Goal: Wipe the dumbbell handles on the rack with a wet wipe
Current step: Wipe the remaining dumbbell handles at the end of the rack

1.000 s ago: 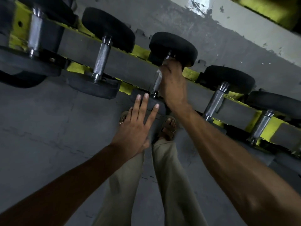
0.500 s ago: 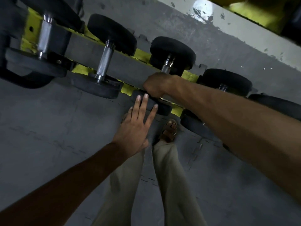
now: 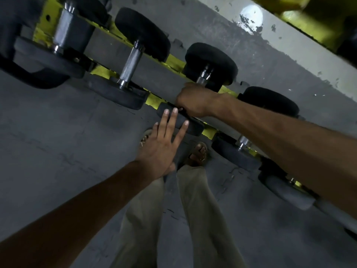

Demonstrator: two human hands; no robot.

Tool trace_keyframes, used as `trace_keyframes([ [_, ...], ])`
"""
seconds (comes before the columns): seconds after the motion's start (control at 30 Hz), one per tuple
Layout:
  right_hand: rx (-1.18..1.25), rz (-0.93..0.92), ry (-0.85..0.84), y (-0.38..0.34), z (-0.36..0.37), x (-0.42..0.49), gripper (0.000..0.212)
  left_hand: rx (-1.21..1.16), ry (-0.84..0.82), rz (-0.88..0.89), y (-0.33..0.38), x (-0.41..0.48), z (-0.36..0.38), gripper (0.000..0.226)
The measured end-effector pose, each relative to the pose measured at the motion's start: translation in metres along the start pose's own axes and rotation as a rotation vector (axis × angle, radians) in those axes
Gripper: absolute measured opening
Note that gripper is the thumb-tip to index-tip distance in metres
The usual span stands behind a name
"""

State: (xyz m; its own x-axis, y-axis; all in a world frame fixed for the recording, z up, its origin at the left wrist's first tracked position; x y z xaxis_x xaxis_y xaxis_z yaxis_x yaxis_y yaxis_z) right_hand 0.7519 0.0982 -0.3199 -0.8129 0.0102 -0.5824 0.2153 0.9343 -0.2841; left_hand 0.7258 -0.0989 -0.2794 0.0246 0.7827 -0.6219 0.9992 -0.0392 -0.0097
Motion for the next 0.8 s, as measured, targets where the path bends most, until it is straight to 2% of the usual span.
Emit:
trace_keyframes([
  [0.13,0.032,-0.022,0.156,-0.003,0.007,-0.001,0.019,0.008,-0.003,-0.023,0.000,0.002,0.000,0.134],
  [0.27,0.281,0.072,0.321,-0.007,0.023,-0.009,0.015,0.003,-0.019,-0.027,0.002,0.002,-0.001,0.135],
  [0.37,0.579,0.200,0.440,-0.004,0.040,-0.022,0.014,0.002,-0.022,-0.032,0.003,0.003,0.000,0.138],
  [0.57,1.051,0.728,0.561,-0.006,0.079,-0.033,0.020,0.015,0.009,-0.013,0.000,0.002,0.000,0.139],
  [0.63,1.203,0.836,0.572,-0.003,0.085,-0.022,0.024,0.012,0.003,-0.006,-0.001,0.003,0.002,0.141],
  [0.73,1.675,0.887,0.555,0.004,0.082,-0.008,0.027,0.013,0.004,0.007,-0.004,0.003,0.003,0.141],
  [0.8,1.920,0.798,0.529,0.007,0.072,-0.007,0.036,0.026,0.006,0.022,-0.005,0.002,0.003,0.140],
])
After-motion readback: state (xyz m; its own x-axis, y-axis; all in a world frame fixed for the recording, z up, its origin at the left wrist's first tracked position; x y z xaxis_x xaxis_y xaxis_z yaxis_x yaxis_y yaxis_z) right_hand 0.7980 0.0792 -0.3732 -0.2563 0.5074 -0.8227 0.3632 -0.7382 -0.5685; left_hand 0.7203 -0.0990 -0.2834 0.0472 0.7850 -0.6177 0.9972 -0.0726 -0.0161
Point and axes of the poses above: each hand's wrist, its own x-axis towards the middle knuckle, its own z-axis out of the palm, y = z × x, the point moved 2 cm from there along x, towards the middle knuckle, and after that the axes turned 2 degrees about x, right-handed, at the moved point
